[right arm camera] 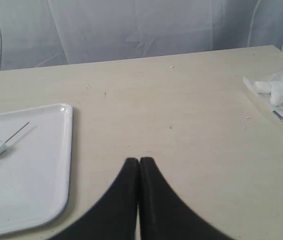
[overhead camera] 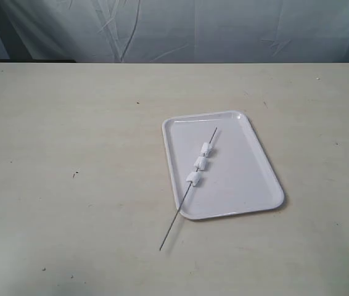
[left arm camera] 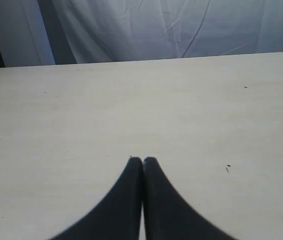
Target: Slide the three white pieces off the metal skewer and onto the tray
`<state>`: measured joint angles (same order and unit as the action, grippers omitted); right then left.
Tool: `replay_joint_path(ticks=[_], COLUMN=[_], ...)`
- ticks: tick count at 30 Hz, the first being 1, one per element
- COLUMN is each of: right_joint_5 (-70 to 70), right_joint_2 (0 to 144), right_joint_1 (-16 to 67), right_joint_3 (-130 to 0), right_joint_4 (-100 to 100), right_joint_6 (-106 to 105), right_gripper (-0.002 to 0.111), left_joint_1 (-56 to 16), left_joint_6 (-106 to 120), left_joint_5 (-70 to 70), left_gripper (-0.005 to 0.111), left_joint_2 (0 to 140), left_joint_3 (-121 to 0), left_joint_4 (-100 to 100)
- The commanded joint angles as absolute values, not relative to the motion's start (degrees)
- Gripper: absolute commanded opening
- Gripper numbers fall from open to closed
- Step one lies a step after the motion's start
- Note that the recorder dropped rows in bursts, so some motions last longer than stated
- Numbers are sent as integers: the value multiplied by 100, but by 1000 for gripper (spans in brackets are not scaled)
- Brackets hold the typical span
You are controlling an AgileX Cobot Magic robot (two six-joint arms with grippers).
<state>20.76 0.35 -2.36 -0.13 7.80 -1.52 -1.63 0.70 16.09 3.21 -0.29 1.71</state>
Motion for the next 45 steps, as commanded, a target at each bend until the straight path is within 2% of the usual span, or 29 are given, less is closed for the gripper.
replay_joint_path(ticks=[1, 4, 15, 25, 31, 33, 38, 45], right_joint_5=[2040, 2040, 2040, 2040, 2040, 2040, 2040, 2040], right_joint_2=[0, 0, 0, 0, 0, 0, 0, 0], right_joint_1=[-219, -219, -219, -219, -219, -219, -219, -219], right_joint_3=[0, 0, 0, 0, 0, 0, 0, 0], right_joint_4=[778, 778, 778, 825, 825, 825, 825, 825], right_joint_6=[-144, -144, -144, -144, -144, -144, -144, -144], right_gripper=[-1, -1, -1, -1, -1, -1, -1, -1], left_joint_1=[-150, -150, -150, -150, -150, -161, -296, -970], left_joint_6=[121, 110, -179, -1115, -1330, -1872, -2349, -2184], left_joint_5=[1372, 781, -1147, -1354, -2401, -1903, 352, 1058], left_gripper=[0, 0, 0, 0, 0, 0, 0, 0], left_joint_2=[302, 302, 302, 302, 302, 312, 634, 1543], left_joint_3=[0, 0, 0, 0, 0, -192, -955, -1470], left_joint_4=[729, 1136, 170, -60, -38, -38, 703, 605])
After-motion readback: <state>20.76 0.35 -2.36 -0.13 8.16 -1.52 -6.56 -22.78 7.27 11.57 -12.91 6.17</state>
